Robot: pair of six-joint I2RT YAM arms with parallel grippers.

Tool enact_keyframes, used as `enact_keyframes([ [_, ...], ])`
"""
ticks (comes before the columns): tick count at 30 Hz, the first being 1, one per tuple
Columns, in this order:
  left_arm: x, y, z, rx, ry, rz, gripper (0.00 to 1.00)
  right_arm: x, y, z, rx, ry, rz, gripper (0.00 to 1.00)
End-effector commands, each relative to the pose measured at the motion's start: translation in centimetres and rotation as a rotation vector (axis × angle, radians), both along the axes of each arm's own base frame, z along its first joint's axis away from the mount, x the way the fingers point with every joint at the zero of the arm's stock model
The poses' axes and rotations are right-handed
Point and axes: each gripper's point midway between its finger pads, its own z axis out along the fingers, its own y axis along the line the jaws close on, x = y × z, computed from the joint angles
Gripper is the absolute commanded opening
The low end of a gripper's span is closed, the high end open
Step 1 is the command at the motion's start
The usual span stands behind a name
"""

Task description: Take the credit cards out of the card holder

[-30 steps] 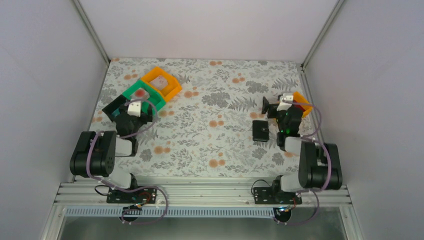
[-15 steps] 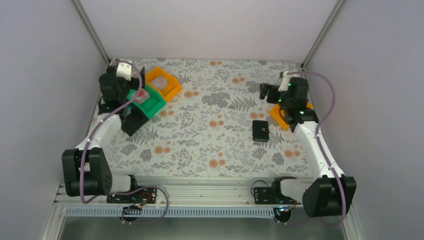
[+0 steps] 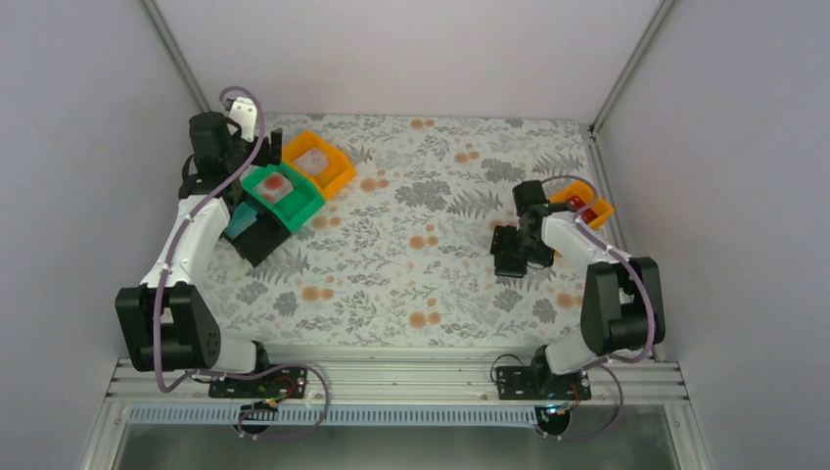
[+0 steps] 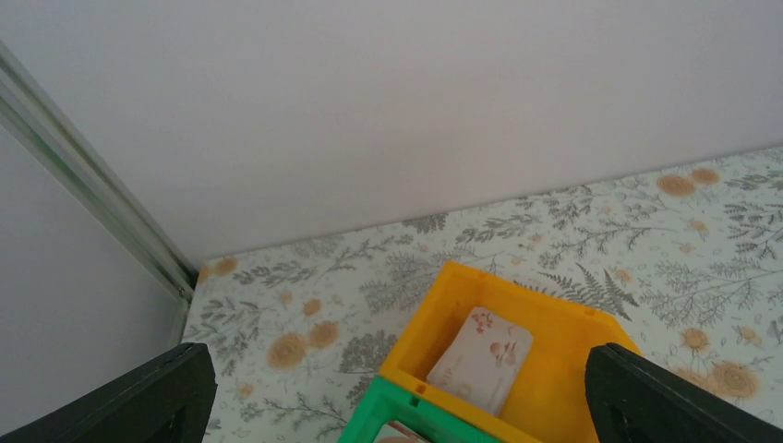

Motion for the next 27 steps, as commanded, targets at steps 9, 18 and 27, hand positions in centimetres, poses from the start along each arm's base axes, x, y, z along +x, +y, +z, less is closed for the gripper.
enact_keyframes([
  [9, -0.3, -0.3, -0.8, -0.041, 0.044, -0.013, 1.00, -3.8, 0.8, -6.9, 0.023, 0.232, 0.025, 0.99],
  [18, -0.6, -1.3, -1.0, -0.050, 0.087, -0.067, 1.00, -3.5, 0.7, -6.7, -0.018, 0.231, 0.028, 0.80],
  [27, -1.9, -3.3, -1.2, -0.052, 0.130, -0.185, 1.00, -2.4, 2.4, -5.7, -0.040, 0.192, 0.083, 0.63],
])
